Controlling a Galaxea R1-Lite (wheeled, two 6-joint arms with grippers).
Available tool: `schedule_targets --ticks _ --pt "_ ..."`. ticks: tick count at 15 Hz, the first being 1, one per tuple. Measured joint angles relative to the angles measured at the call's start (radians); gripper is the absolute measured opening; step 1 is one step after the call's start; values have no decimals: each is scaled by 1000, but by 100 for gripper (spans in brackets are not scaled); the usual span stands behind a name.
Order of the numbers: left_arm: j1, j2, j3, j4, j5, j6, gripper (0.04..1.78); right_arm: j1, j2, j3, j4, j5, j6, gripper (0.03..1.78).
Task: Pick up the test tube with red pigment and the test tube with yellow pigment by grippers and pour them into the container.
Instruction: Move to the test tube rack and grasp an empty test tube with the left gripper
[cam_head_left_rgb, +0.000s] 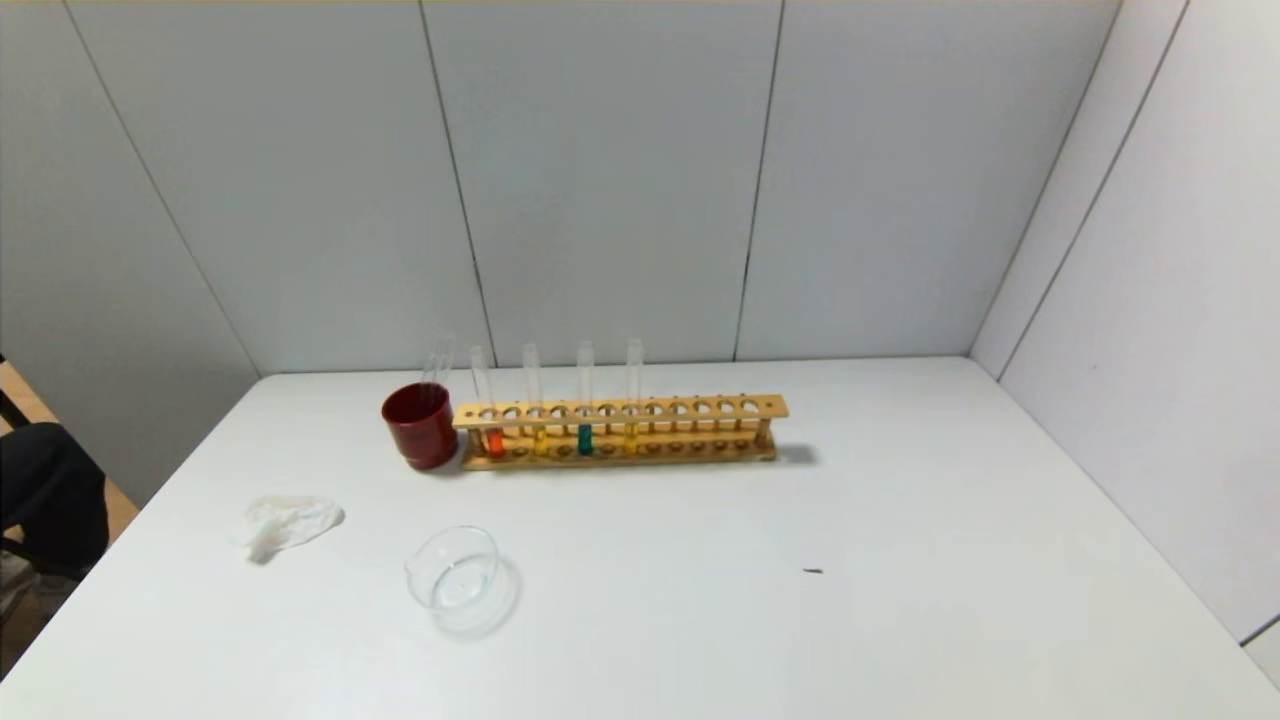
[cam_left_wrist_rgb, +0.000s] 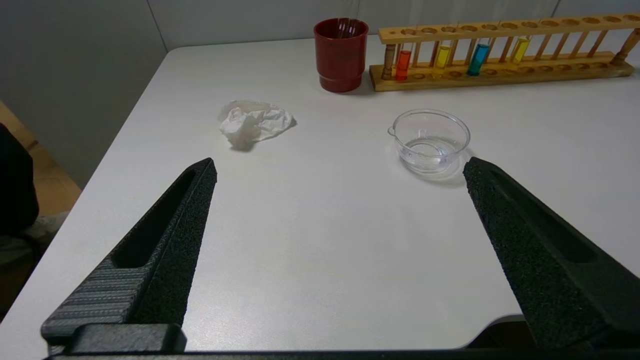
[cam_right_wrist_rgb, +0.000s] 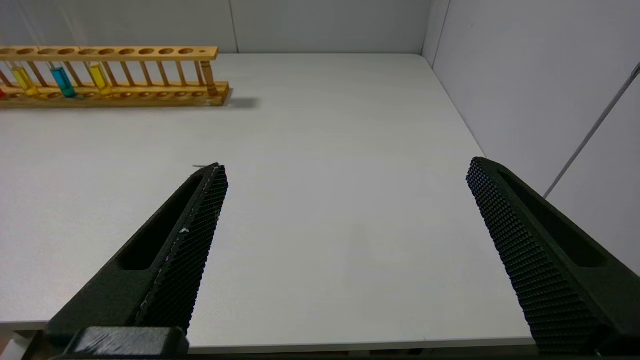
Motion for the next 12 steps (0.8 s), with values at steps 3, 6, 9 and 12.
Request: schedule_targets --ticks 3,6,9,12 --pt "0 0 0 0 0 0 174 0 0 0 0 0 0 175" --pt "0 0 0 1 4 2 174 0 0 0 0 0 0 175" --pt "0 0 0 2 5 1 174 0 0 0 0 0 0 175" --pt "0 0 0 1 3 -1 174 0 0 0 0 -1 0 175"
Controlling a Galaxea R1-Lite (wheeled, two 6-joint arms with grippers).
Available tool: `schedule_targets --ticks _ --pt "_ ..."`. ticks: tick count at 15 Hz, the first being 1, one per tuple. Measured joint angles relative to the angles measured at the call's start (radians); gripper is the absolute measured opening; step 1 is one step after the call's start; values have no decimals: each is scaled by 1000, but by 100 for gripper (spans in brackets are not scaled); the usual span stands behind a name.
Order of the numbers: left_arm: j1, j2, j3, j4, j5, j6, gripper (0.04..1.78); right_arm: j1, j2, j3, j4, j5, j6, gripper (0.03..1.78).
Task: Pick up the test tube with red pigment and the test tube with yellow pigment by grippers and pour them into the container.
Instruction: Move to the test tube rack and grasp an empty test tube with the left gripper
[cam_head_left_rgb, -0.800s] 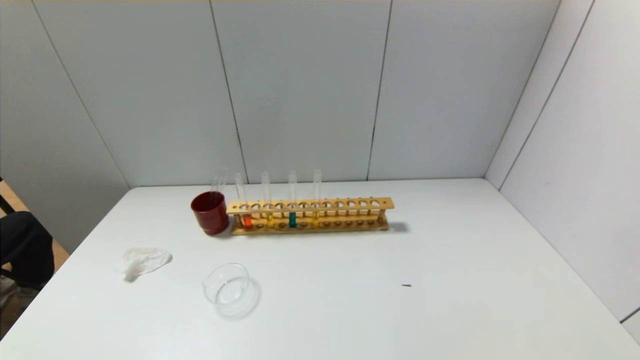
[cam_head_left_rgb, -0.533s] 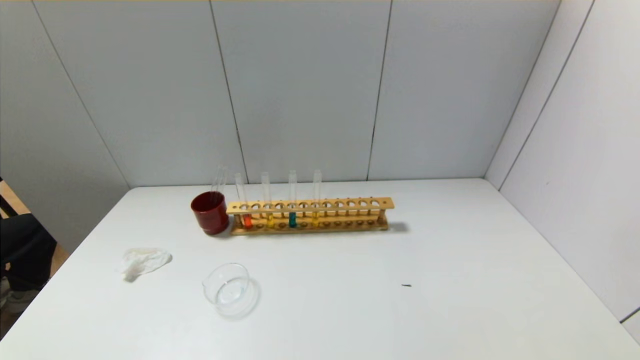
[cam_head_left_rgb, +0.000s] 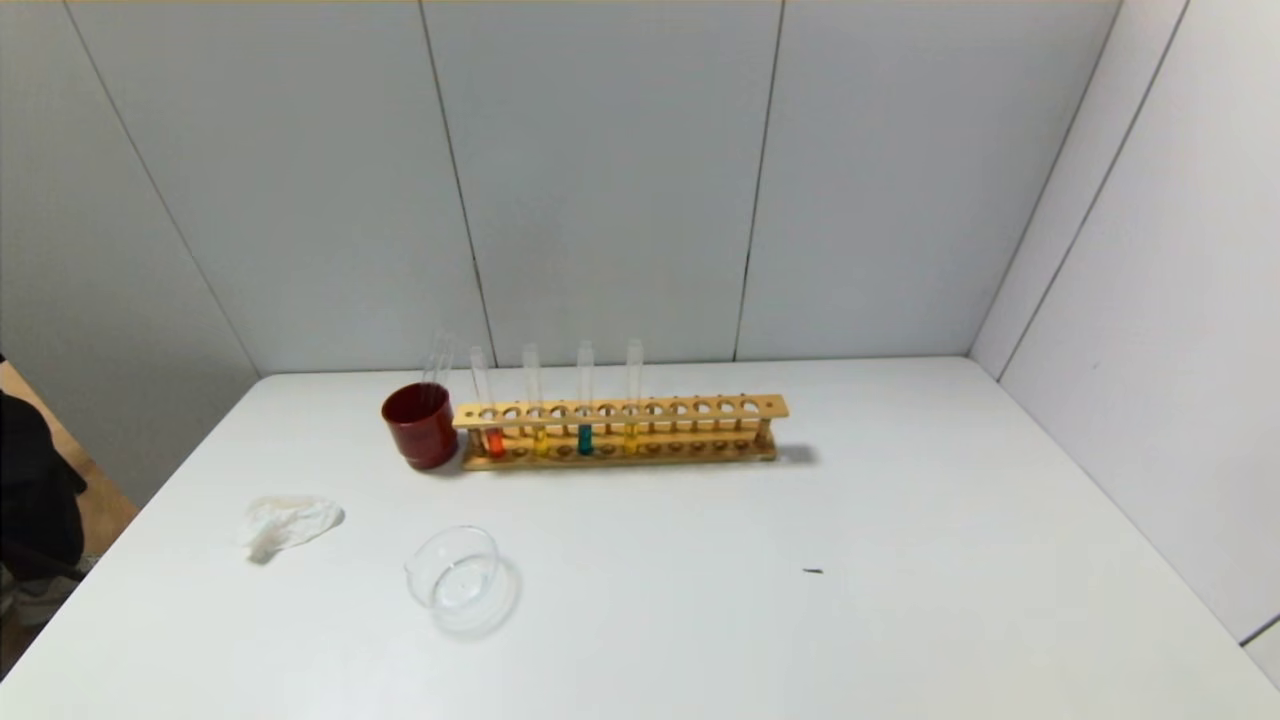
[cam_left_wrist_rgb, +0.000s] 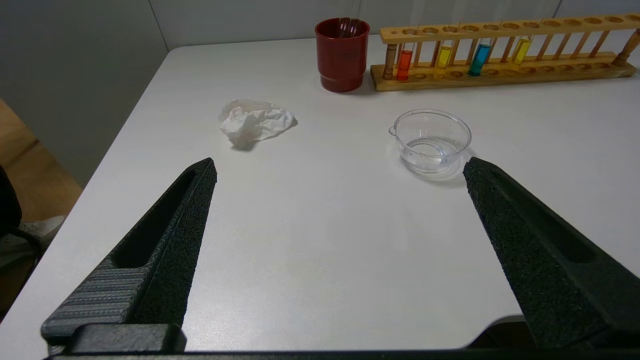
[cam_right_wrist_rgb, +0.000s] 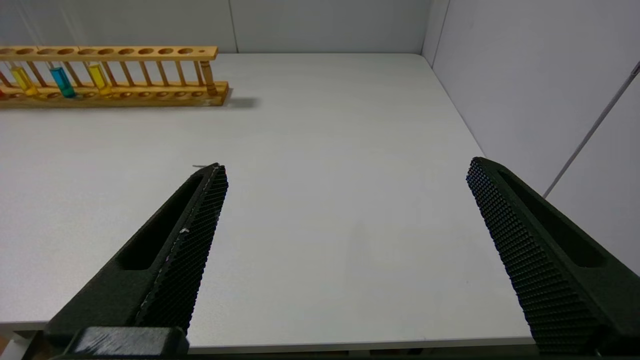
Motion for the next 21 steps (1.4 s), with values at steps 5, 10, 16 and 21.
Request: schedule_targets --ticks 5,10,16,21 --pt "0 0 0 -1 2 8 174 0 0 0 0 0 0 175" --pt "0 5 -151 105 -91 30 174 0 0 0 0 0 0 175" --pt "-6 299 -500 243 -234 31 174 0 0 0 0 0 0 175" --pt "-8 749 -694 125 -251 30 174 0 0 0 0 0 0 175"
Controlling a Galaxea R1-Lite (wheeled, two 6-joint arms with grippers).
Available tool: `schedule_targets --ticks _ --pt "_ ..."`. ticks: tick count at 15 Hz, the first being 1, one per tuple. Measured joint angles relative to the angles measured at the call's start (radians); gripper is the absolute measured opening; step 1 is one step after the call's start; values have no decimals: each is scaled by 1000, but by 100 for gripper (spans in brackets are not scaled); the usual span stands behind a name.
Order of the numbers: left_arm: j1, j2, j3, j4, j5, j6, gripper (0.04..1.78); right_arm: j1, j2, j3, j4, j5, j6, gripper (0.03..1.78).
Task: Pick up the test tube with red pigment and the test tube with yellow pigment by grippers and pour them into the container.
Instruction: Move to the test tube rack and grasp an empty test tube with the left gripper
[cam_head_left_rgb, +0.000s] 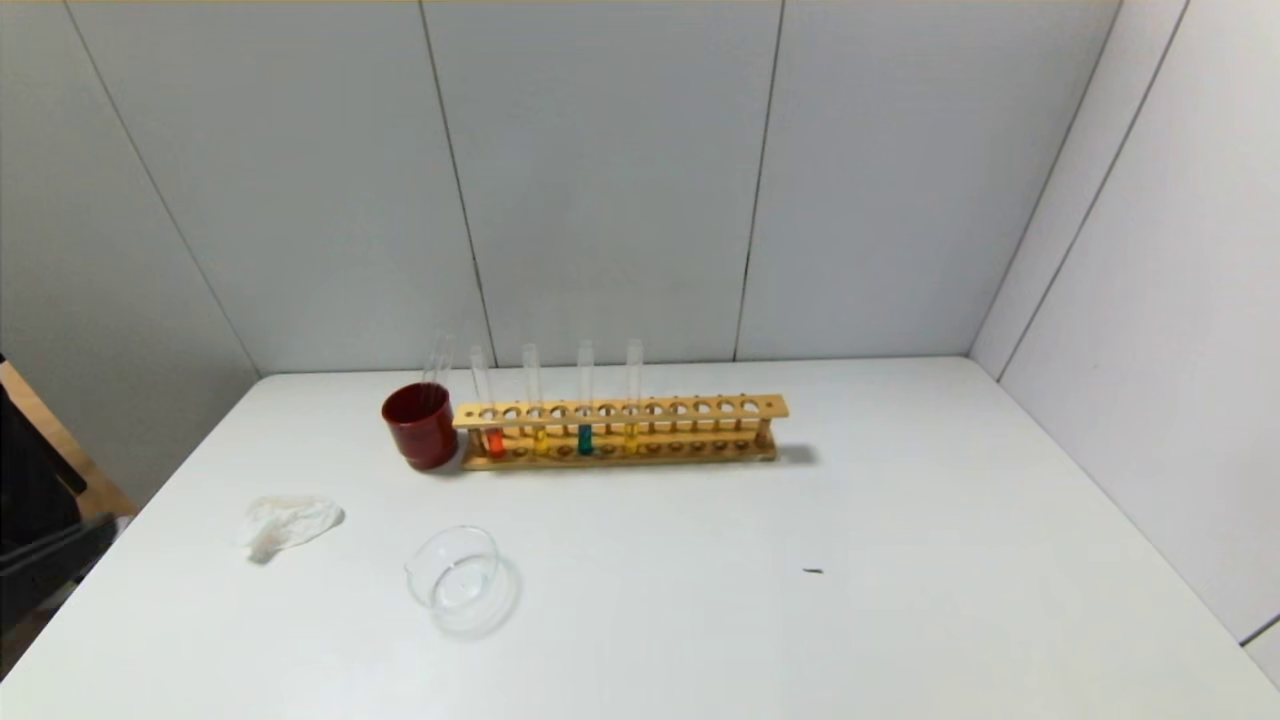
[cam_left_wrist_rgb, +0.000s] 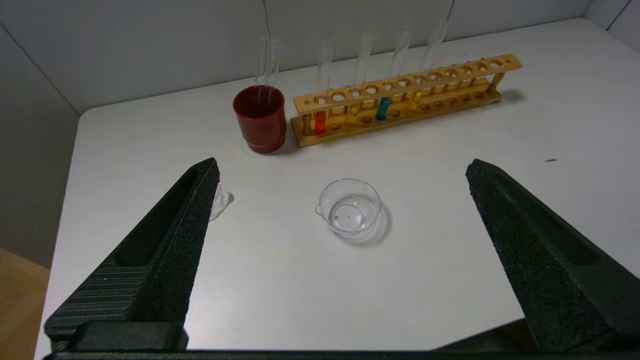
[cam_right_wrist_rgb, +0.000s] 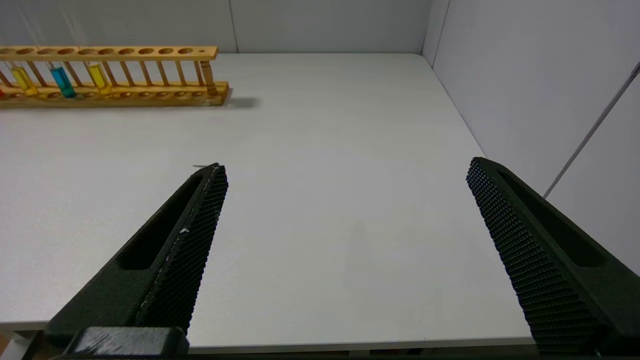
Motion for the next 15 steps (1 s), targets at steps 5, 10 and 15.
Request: schedule_targets --ticks 5,10,15 --pt "-36 428 -76 -260 0 -8 174 0 0 0 0 0 0 175" --pt "-107 751 -104 -500 8 -29 174 0 0 0 0 0 0 175" --pt "-129 981 -188 -587 18 -43 174 0 0 0 0 0 0 175"
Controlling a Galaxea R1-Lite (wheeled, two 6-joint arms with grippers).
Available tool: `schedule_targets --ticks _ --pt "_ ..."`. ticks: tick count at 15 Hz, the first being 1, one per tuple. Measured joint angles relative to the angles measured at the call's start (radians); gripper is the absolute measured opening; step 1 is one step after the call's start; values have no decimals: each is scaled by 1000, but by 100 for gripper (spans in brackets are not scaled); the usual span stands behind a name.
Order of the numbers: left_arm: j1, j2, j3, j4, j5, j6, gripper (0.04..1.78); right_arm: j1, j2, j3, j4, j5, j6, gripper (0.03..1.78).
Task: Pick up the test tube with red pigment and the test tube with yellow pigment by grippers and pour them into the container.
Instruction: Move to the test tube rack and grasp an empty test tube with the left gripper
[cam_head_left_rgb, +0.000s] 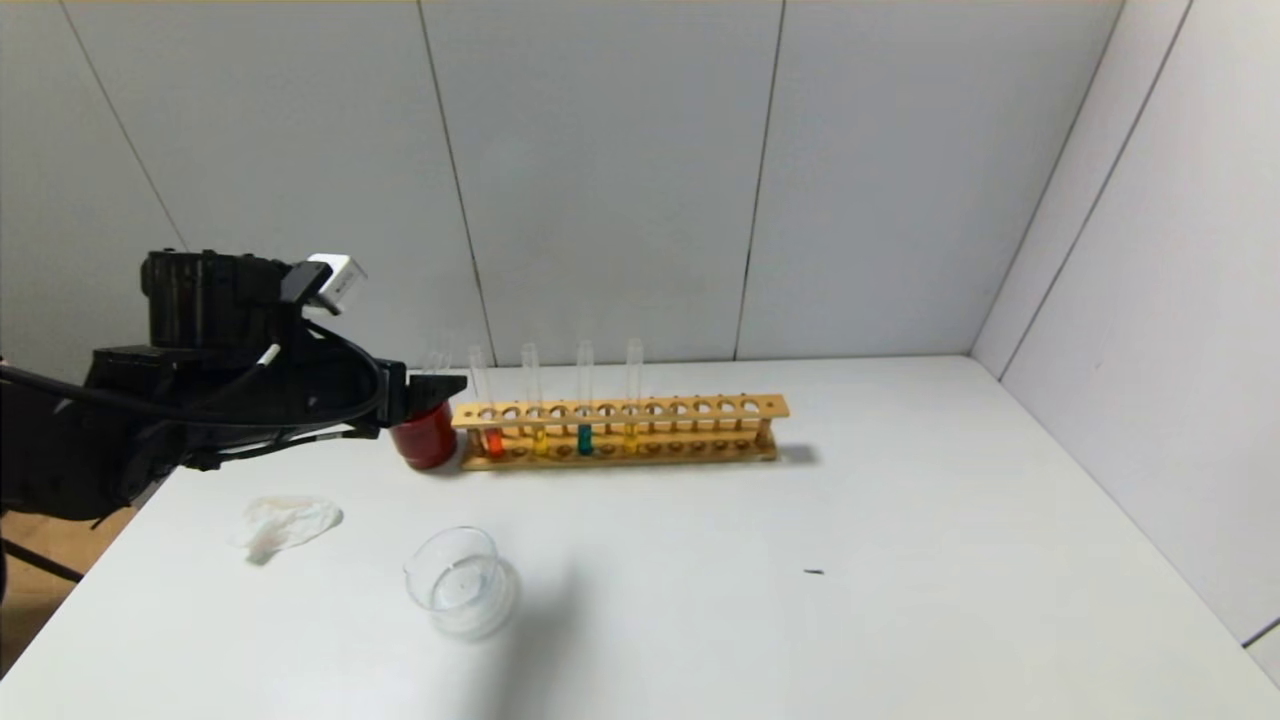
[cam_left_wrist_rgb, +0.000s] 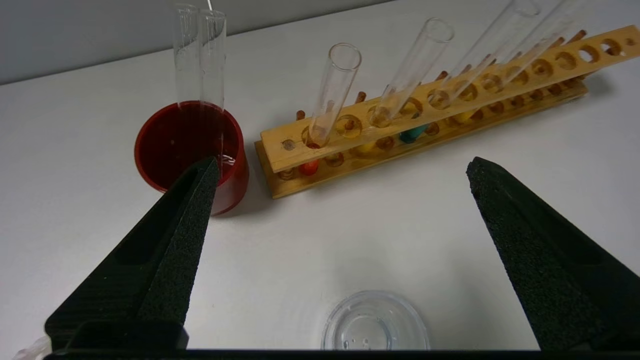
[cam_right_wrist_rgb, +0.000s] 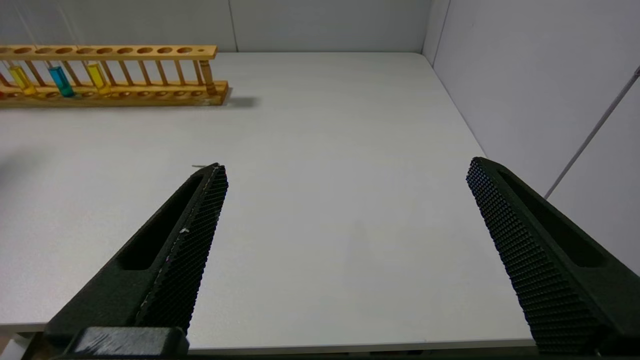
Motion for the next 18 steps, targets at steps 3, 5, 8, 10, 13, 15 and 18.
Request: schedule_targets --ticks 3,5,8,10,13,15,18 --pt "-1 102 -64 -8 4 -13 174 0 0 0 0 0 0 175" --pt "-2 159 -101 -23 11 -15 174 0 0 0 0 0 0 175" --pt "-8 235 -160 -35 32 -16 174 0 0 0 0 0 0 175" --pt "-9 278 -203 -36 34 -17 174 0 0 0 0 0 0 175" --pt "-10 335 -259 -34 36 -17 174 0 0 0 0 0 0 175" --pt "-10 365 -281 -33 36 -17 174 0 0 0 0 0 0 175" --pt "-12 392 -293 -33 36 -17 173 0 0 0 0 0 0 175"
